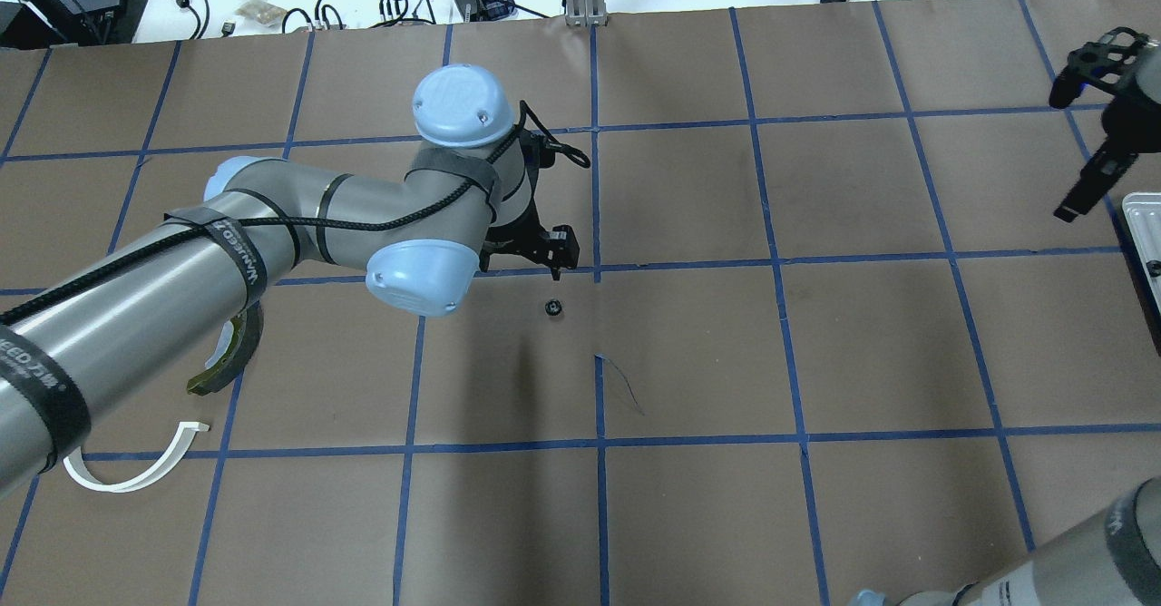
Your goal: Place bearing gear from tray to pile
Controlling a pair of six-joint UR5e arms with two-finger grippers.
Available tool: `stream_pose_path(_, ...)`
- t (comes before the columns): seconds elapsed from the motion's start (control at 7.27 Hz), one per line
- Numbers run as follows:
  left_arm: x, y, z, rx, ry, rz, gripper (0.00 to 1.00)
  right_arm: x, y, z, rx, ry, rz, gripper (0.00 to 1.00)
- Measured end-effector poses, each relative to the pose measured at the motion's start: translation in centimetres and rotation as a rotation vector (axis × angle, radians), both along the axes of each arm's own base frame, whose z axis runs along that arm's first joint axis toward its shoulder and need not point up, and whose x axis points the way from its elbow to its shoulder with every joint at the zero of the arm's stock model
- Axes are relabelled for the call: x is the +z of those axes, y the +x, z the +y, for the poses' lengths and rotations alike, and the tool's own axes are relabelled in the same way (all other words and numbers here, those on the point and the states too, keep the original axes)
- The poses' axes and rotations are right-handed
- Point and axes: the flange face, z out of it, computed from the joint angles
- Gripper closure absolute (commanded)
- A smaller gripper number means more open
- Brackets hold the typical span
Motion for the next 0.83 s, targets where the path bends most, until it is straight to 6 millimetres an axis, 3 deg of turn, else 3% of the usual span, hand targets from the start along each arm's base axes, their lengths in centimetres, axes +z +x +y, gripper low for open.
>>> stream_pose_path(0.28, -3.3, -1.3, 0.2, -0.022, 0.024, -0.007, 0.12, -2.2, -7.6, 2.4, 0.123, 0.004, -0.007, 0.00)
stream_pose_path(0.41, -4.4, -1.6, 0.3, -0.028, 0.038, -0.011, 0.22, -3.8, -9.6, 2.6, 0.218, -0.005, 0.000, 0.00)
stream_pose_path(0.69, -5.3, -1.8, 0.3, -0.032, 0.050, -0.014, 0.30, -6.2, -11.2, 2.1, 0.430, -0.035, 0.013, 0.00)
stream_pose_path(0.83, -5.5, -1.8, 0.3, -0.032, 0.051, -0.014, 0.43, -7.1, -11.4, 2.1, 0.485, -0.035, 0.005, 0.00)
